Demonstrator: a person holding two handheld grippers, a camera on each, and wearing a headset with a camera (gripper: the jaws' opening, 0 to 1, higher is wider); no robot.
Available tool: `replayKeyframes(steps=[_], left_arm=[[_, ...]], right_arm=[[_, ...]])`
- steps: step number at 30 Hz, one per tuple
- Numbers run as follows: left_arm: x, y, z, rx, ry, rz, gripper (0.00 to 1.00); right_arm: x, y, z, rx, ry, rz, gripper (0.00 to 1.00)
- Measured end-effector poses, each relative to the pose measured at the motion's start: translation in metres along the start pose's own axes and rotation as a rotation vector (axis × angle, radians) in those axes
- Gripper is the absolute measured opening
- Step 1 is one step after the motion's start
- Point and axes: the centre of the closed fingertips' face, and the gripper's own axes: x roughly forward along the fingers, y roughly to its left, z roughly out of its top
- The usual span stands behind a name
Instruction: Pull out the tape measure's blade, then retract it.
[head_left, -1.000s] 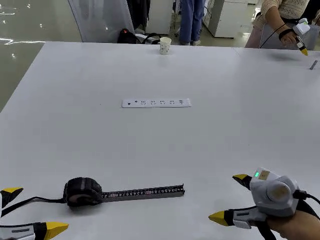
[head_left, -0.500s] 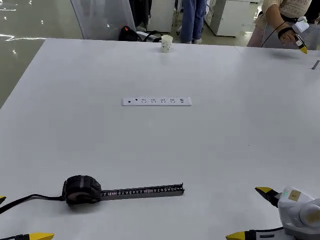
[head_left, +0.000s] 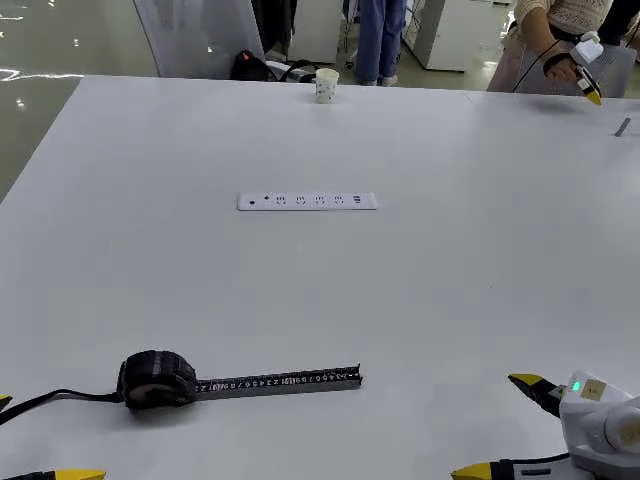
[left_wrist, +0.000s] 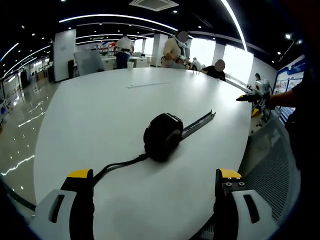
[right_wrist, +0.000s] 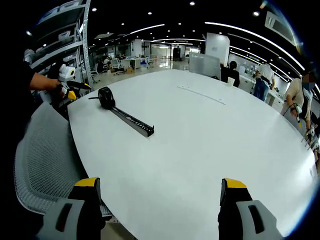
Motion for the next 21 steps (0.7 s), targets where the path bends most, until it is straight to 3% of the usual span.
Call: replayKeyframes(steps=[6,13,21], left_arm=[[0.001,-0.002,0.002,0.006,-0.005,0.000,0.99],[0.002,-0.003,0.001,-0.006,0.019,0.008,0.99],[0.008,-0.014,0.013,-0.014,-0.007,-0.006,0.99]], right_arm=[[0.000,0.002,-0.003,-0.002,0.011,0.023,0.99],[0.001,0.001,-0.003,-0.002,0.019,0.037,0.99],[0.004,-0.003,0.004,-0.015,0.037,0.053,0.99]])
